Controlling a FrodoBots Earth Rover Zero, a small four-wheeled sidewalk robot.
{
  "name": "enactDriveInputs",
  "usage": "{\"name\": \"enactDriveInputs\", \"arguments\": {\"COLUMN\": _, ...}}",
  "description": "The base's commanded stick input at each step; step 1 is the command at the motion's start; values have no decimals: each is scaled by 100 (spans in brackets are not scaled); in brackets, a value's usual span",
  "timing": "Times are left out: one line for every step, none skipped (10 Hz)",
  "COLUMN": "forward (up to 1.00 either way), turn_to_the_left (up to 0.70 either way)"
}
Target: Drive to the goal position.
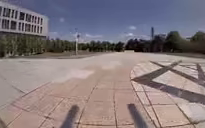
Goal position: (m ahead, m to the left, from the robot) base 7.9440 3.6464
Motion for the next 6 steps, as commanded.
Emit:
{"name": "enactDriveInputs", "arguments": {"forward": 70, "turn_to_the_left": 0}}
{"name": "enactDriveInputs", "arguments": {"forward": 70, "turn_to_the_left": 0}}
{"name": "enactDriveInputs", "arguments": {"forward": 70, "turn_to_the_left": 0}}
{"name": "enactDriveInputs", "arguments": {"forward": 70, "turn_to_the_left": 0}}
{"name": "enactDriveInputs", "arguments": {"forward": 70, "turn_to_the_left": 0}}
{"name": "enactDriveInputs", "arguments": {"forward": 70, "turn_to_the_left": 0}}
